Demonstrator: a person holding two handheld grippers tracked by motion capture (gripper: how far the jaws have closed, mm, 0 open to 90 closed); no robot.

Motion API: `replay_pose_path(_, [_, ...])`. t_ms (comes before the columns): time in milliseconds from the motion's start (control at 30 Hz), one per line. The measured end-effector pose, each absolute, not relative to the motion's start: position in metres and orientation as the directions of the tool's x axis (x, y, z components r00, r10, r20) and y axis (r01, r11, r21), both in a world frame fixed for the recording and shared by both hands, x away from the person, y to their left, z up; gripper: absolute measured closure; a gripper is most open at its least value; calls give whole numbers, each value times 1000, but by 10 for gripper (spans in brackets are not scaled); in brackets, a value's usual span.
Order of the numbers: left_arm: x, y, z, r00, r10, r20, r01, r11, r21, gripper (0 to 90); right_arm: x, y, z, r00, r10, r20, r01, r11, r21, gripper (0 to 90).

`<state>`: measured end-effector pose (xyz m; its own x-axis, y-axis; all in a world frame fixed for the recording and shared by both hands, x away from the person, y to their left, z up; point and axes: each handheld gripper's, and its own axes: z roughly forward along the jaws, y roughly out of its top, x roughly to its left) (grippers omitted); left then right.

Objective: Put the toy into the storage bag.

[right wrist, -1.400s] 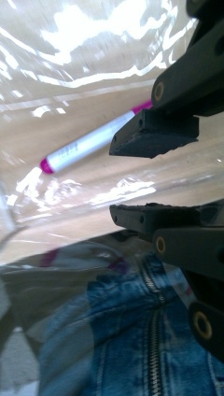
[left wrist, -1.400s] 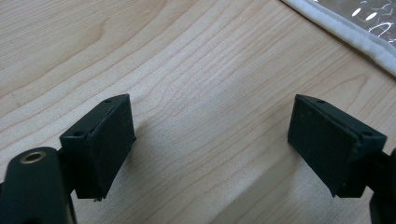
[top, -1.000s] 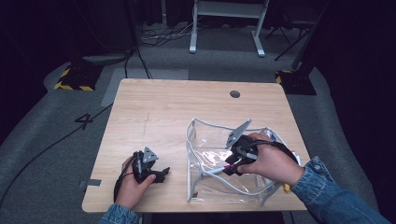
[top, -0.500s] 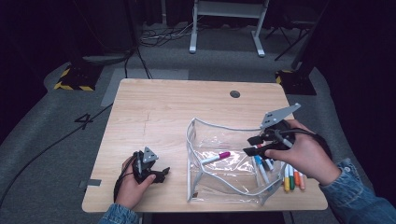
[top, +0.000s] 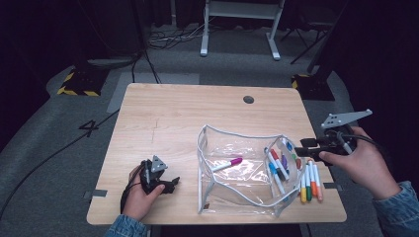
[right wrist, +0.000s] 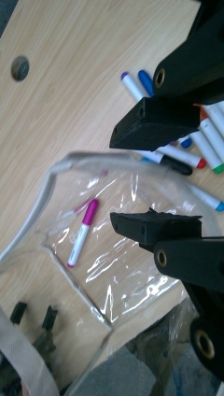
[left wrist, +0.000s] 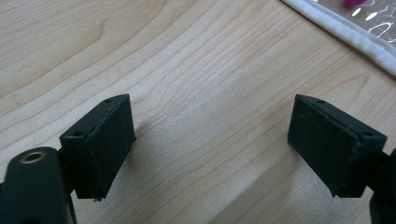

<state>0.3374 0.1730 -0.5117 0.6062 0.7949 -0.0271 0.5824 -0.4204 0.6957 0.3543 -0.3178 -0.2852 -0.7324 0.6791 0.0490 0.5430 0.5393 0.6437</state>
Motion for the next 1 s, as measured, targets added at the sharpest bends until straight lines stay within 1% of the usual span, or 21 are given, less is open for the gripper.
replay_pose_path(167, [337, 173, -512, 606, 795, -27, 583, -420, 696, 151, 356, -344, -296, -676, 735, 46, 585, 499, 639, 574])
replay_pose_path(300, [337, 173, -512, 606, 795, -27, 582, -420, 696, 151, 358, -363, -313, -631, 773, 60, 631, 467, 620, 570])
replay_pose_path(433, [337, 173, -512, 607, 795, -27, 582, -420, 696, 151, 362, -379, -334, -589, 807, 42, 666, 455, 591, 561])
replay_pose_path(667, [337, 173, -512, 607, 795, -27, 582, -420, 696, 151, 366, -402, -376, -515, 856, 49, 745, 419, 518, 558])
replay_pose_path(833, [337, 173, -512, 607, 795, -27, 582, -420, 696, 151, 368, -415, -412, -477, 878, 36, 791, 412, 453, 558])
replay_pose_path(1000, [337, 173, -512, 606, 795, -28, 583, -420, 696, 151, 369, -423, -436, -452, 891, 41, 820, 397, 413, 558])
